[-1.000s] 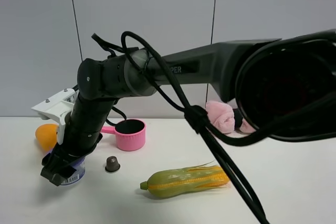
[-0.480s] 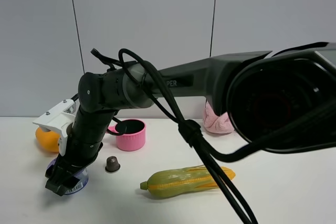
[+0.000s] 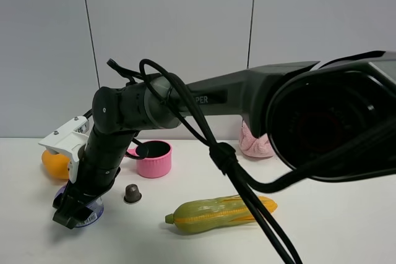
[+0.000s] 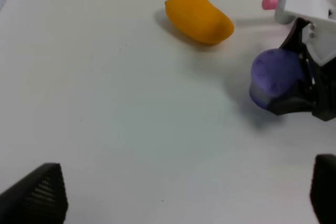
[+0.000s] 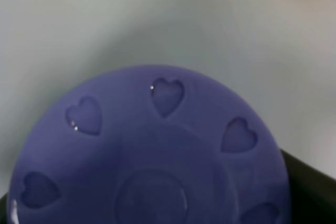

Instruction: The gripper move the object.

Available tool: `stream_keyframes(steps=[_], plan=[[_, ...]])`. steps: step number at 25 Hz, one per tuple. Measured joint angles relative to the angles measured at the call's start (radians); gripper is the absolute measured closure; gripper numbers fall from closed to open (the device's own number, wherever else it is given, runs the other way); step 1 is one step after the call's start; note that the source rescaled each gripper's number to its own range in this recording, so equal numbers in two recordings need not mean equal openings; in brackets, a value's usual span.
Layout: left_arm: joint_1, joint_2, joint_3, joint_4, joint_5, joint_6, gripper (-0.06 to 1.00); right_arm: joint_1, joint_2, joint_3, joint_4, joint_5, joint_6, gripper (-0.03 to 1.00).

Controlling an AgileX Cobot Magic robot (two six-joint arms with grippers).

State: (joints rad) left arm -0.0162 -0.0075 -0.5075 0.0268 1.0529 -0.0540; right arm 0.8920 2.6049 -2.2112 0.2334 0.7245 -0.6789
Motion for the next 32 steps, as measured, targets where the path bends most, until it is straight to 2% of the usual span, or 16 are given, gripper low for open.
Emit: stream_keyframes(steps=[6, 7, 8, 10, 11, 12, 15, 21, 26, 32], plan=[[0.000, 0.000, 0.000, 0.000, 0.000, 0.000, -0.06, 0.000, -0.003, 0.000, 0.061, -0.030, 0.000, 0.96], [0.000, 0.000, 0.000, 0.000, 0.000, 0.000, -0.06, 0.000, -0.006, 0.000, 0.074, -0.038, 0.000, 0.87], [0.000, 0.000, 0.000, 0.000, 0.000, 0.000, -0.06, 0.000, -0.011, 0.000, 0.088, -0.048, 0.000, 0.60], [0.000, 0.000, 0.000, 0.000, 0.000, 0.000, -0.06, 0.000, -0.026, 0.000, 0.105, -0.060, 0.000, 0.22], [0.000, 0.000, 0.000, 0.000, 0.000, 0.000, -0.06, 0.000, -0.031, 0.000, 0.106, -0.065, 0.000, 0.12], [0.000, 0.000, 0.000, 0.000, 0.000, 0.000, -0.06, 0.000, -0.034, 0.000, 0.106, -0.068, 0.000, 0.06], [0.000, 0.000, 0.000, 0.000, 0.000, 0.000, -0.06, 0.000, -0.038, 0.000, 0.106, -0.068, 0.000, 0.00], [0.000, 0.000, 0.000, 0.000, 0.000, 0.000, -0.06, 0.000, -0.092, 0.000, 0.124, -0.020, 0.000, -0.01], [0.000, 0.000, 0.000, 0.000, 0.000, 0.000, -0.06, 0.000, -0.263, 0.000, 0.189, 0.011, 0.002, -0.03], [0.000, 0.000, 0.000, 0.000, 0.000, 0.000, -0.06, 0.000, -0.494, 0.000, 0.194, 0.044, 0.002, -0.03]])
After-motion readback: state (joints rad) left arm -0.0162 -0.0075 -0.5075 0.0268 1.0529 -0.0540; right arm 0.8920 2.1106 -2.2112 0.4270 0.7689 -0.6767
